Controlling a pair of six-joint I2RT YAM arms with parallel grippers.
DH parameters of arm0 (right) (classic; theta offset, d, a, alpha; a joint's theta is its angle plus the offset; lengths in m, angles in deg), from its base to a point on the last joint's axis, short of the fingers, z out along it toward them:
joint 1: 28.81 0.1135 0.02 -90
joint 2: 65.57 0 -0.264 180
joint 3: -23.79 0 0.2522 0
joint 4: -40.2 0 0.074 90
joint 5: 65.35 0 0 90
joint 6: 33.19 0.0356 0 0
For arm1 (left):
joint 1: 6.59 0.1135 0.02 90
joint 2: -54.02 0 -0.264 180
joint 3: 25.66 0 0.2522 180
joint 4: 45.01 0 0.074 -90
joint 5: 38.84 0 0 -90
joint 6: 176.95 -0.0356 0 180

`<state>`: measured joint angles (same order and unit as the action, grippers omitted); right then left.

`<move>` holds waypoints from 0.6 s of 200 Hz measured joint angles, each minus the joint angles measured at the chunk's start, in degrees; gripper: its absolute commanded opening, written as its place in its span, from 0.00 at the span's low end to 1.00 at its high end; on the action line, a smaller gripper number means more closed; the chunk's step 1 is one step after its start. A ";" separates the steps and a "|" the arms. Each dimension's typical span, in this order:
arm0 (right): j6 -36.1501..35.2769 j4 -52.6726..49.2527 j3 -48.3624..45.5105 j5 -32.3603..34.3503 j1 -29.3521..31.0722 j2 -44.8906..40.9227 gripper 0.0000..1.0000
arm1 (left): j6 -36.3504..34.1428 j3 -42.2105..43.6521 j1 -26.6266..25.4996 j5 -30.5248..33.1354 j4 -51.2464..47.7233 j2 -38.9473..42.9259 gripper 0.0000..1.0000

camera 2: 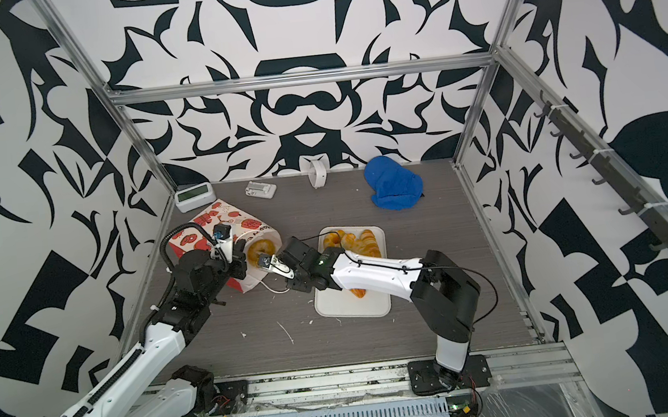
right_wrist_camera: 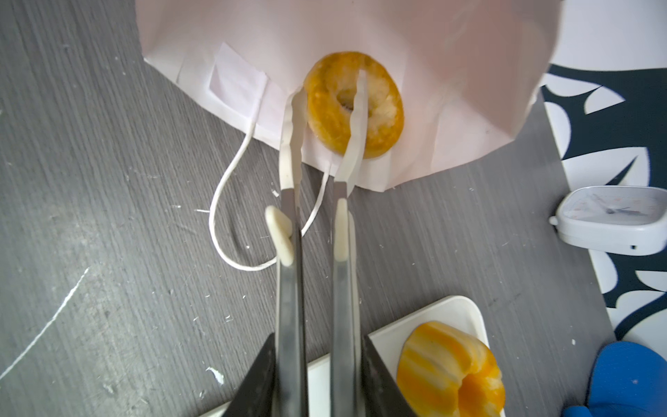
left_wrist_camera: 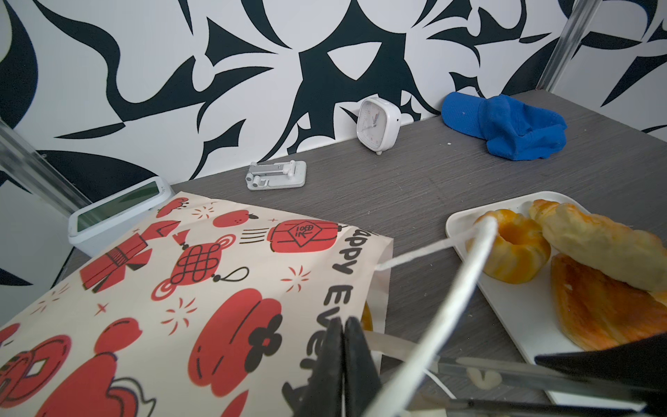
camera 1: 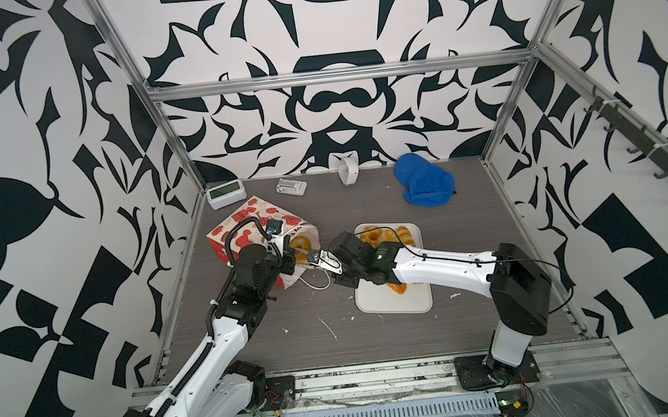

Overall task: Take the fake bread out of the paper bag
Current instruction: 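Carry the ring bread with the tongs toward the white tray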

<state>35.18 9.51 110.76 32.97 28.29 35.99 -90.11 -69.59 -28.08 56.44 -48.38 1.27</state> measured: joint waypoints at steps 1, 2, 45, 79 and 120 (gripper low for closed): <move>0.00 0.00 0.02 -0.02 0.00 0.07 0.34 | 0.00 0.00 0.00 0.00 0.00 0.00 0.07; 0.00 -0.02 0.04 -0.09 0.00 0.15 0.34 | 0.00 0.02 0.00 0.00 0.02 0.00 0.07; 0.09 -1.11 1.99 -1.33 0.00 2.32 0.34 | 0.17 0.68 0.00 0.00 0.52 0.00 0.07; 0.26 -1.57 3.87 -1.49 0.00 3.52 0.34 | 0.17 0.72 0.00 0.02 0.94 0.02 0.07; 0.24 -3.43 6.16 -1.03 0.00 5.55 0.34 | 0.17 0.74 0.00 0.04 0.98 0.11 0.07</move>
<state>35.42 6.08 116.92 31.94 28.29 41.54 -89.93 -68.85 -28.08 56.48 -47.40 1.38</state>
